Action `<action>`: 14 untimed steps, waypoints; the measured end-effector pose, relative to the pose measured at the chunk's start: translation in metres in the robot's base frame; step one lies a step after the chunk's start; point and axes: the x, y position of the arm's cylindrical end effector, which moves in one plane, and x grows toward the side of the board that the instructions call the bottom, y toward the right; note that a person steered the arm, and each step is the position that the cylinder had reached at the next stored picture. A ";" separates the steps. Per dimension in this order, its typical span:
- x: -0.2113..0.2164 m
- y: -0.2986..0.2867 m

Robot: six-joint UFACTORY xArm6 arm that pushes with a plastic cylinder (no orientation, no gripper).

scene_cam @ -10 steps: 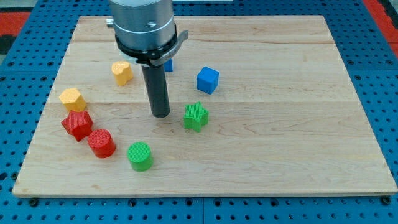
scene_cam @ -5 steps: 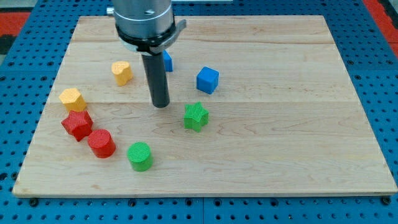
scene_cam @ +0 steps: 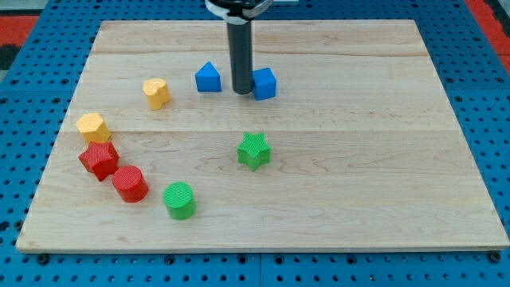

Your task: Slide the blue blocks towards the top right

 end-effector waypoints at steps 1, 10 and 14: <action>-0.007 0.058; 0.015 -0.059; -0.052 -0.123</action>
